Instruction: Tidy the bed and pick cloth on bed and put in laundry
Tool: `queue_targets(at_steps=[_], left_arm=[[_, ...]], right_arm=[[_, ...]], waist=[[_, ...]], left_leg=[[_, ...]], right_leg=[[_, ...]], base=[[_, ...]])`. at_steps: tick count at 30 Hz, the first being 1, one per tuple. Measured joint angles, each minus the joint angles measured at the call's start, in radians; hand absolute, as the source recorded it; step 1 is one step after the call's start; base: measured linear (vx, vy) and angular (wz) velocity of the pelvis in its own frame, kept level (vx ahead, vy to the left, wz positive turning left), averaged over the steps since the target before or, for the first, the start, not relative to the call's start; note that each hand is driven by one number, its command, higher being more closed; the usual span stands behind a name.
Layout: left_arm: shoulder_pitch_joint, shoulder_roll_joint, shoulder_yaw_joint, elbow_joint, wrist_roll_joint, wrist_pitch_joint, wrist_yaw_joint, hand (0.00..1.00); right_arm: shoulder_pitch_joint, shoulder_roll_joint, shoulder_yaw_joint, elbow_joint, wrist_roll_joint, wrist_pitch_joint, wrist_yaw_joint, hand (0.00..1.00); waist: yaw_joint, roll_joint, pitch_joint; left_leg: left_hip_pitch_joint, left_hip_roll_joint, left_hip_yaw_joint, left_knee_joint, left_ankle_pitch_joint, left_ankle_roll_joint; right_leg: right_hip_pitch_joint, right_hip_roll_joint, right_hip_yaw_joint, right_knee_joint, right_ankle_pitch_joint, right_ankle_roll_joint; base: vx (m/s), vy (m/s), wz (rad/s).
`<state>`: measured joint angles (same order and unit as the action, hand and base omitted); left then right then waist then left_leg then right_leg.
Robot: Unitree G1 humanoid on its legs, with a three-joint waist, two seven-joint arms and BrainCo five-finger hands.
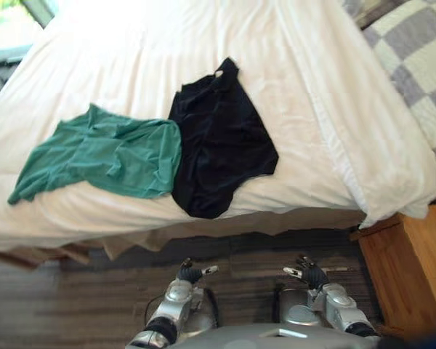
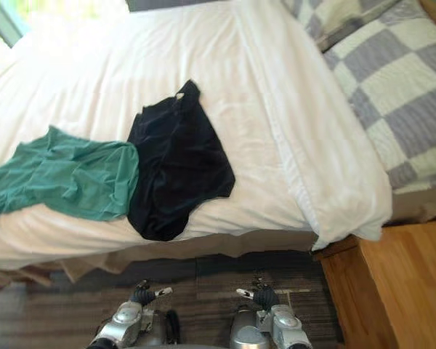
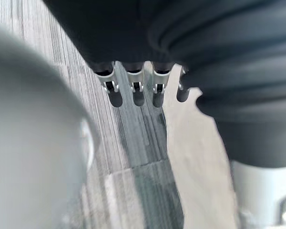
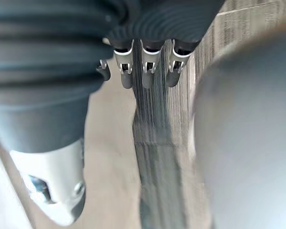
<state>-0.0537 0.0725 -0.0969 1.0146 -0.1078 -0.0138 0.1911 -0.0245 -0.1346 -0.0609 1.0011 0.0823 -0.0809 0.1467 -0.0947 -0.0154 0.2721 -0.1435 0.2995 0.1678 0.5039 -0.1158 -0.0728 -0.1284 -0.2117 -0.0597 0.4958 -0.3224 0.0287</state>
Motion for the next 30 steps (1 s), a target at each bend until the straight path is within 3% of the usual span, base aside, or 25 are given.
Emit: queue_targets(at_steps=[2,4,6,7,8,9,10,11,13,14,16,17,18,21,28,29,30], left_arm=[[0.000,-0.005,-0.001,0.011,-0.024,-0.029,0.007,0.00],[0.000,-0.016,-0.004,0.012,-0.045,-0.047,0.011,0.00],[0.010,-0.024,-0.029,0.009,-0.079,-0.053,0.017,0.00],[0.009,-0.024,-0.034,0.009,-0.079,-0.055,0.017,0.00],[-0.009,-0.004,-0.049,0.012,-0.077,-0.055,0.022,0.00],[-0.015,0.014,-0.051,0.014,-0.066,-0.049,0.025,0.00],[-0.011,0.015,-0.050,0.011,-0.053,-0.045,0.024,0.00],[0.011,0.039,-0.048,0.004,-0.028,-0.044,0.017,0.00],[0.046,0.081,-0.048,0.008,0.002,-0.032,0.002,0.00],[0.035,0.088,-0.049,0.008,0.011,-0.030,-0.011,0.00],[-0.002,0.080,-0.052,0.008,0.013,-0.033,-0.039,0.00],[-0.012,0.071,-0.052,0.008,0.017,-0.032,-0.045,0.00],[-0.020,0.051,-0.052,0.008,0.022,-0.032,-0.064,0.00],[-0.026,0.019,-0.058,0.010,0.045,-0.034,-0.078,0.00],[0.001,0.019,-0.058,0.024,0.053,-0.041,-0.071,0.00],[0.001,0.016,-0.058,0.034,0.060,-0.036,-0.071,0.00],[0.030,0.005,-0.049,0.051,0.061,-0.032,-0.052,0.00]], right_arm=[[0.007,-0.028,-0.009,0.017,-0.012,-0.002,-0.005,0.00],[0.007,-0.045,-0.009,0.059,-0.016,-0.003,-0.005,0.00],[0.007,-0.046,-0.006,0.077,-0.019,-0.022,-0.001,0.00],[0.008,-0.044,-0.007,0.076,-0.024,-0.028,-0.001,0.00],[0.005,-0.029,-0.023,0.079,-0.039,-0.032,-0.006,0.00],[-0.003,-0.020,-0.039,0.088,-0.055,-0.026,-0.012,0.00],[-0.004,-0.022,-0.037,0.091,-0.055,-0.022,-0.011,0.00],[-0.007,-0.023,-0.026,0.091,-0.056,-0.025,-0.001,0.00],[-0.014,0.001,-0.008,0.081,-0.059,-0.047,0.017,0.00],[-0.019,0.021,-0.003,0.066,-0.059,-0.062,0.027,0.00],[-0.034,0.053,0.024,0.049,-0.050,-0.067,0.047,0.00],[-0.039,0.060,0.040,0.048,-0.044,-0.067,0.050,0.00],[-0.047,0.059,0.053,0.046,-0.025,-0.066,0.051,0.00],[-0.067,0.065,0.059,0.058,-0.005,-0.061,0.047,0.00],[-0.056,0.083,0.058,0.096,-0.006,-0.059,0.057,0.00],[-0.055,0.078,0.058,0.096,-0.004,-0.061,0.068,0.00],[-0.008,0.043,0.104,0.088,0.014,-0.067,0.106,0.00]], waist=[[-0.008,-0.001,0.000],[-0.017,0.003,-0.002],[-0.032,0.038,-0.022],[-0.034,0.048,-0.026],[-0.027,0.037,-0.028],[-0.006,0.011,-0.025],[0.008,0.015,-0.029],[0.031,0.026,-0.032],[0.030,0.014,-0.039],[0.023,0.014,-0.039],[0.000,0.016,-0.040],[-0.006,0.015,-0.040],[-0.010,0.008,-0.047],[-0.012,0.041,-0.049],[0.002,-0.002,-0.057],[-0.001,-0.003,-0.057],[0.030,0.017,-0.076]], left_leg=[[-0.014,0.045,-0.085,0.003,0.028,0.016],[-0.011,0.062,-0.158,0.000,0.038,-0.001],[0.034,0.066,-0.161,-0.103,0.025,-0.157],[0.049,0.065,-0.141,-0.138,0.021,-0.173],[0.071,0.042,-0.090,-0.150,-0.047,-0.193],[0.058,0.004,-0.067,-0.123,-0.068,-0.184],[0.057,0.004,-0.057,-0.122,-0.079,-0.177],[0.082,0.006,-0.020,-0.155,-0.074,-0.158],[0.150,-0.010,0.003,-0.261,-0.036,-0.122],[0.185,-0.032,0.005,-0.344,-0.001,-0.094],[0.220,-0.096,-0.017,-0.452,0.053,-0.046],[0.229,-0.120,-0.023,-0.476,0.066,-0.035],[0.236,-0.158,-0.022,-0.486,0.078,-0.033],[0.234,-0.183,-0.009,-0.492,0.080,-0.026],[0.286,-0.162,0.046,-0.548,0.098,-0.031],[0.294,-0.165,0.051,-0.562,0.106,-0.029],[0.320,-0.209,0.081,-0.607,0.129,-0.005]], right_leg=[[-0.045,-0.041,0.032,0.077,-0.023,0.046],[-0.079,-0.074,0.061,0.130,-0.040,0.099],[-0.078,-0.101,0.071,0.108,-0.025,0.173],[-0.064,-0.108,0.067,0.082,-0.006,0.198],[-0.017,-0.138,0.057,0.017,0.043,0.221],[-0.001,-0.153,0.095,-0.049,0.164,0.207],[0.002,-0.142,0.104,-0.096,0.265,0.162],[-0.005,-0.119,0.094,-0.134,0.350,0.071],[0.010,-0.032,0.086,-0.115,0.294,0.121],[0.013,0.046,0.083,-0.078,0.233,0.126],[-0.005,0.152,0.071,-0.032,0.159,0.073],[-0.012,0.181,0.069,-0.030,0.141,0.049],[-0.013,0.194,0.060,-0.060,0.119,0.007],[0.031,0.172,0.066,-0.140,0.110,0.002],[0.091,0.207,0.083,-0.265,0.172,-0.001],[0.103,0.206,0.084,-0.290,0.186,0.003],[0.206,0.165,0.077,-0.489,0.287,0.047]], base=[[-0.02,0.306,-0.15],[0.02,0.399,-0.09],[0.07,0.716,0.10],[0.09,0.759,0.32],[0.07,0.592,0.27],[0.03,0.764,0.12],[-0.01,0.691,-0.38],[0.00,0.797,-0.57],[0.06,0.470,-0.31],[0.06,0.236,0.22],[0.06,0.228,0.53],[0.07,0.196,0.57],[0.08,0.159,0.35],[0.06,0.084,0.04],[0.00,0.016,-0.21],[-0.02,0.026,-0.05],[0.00,0.000,0.00]])
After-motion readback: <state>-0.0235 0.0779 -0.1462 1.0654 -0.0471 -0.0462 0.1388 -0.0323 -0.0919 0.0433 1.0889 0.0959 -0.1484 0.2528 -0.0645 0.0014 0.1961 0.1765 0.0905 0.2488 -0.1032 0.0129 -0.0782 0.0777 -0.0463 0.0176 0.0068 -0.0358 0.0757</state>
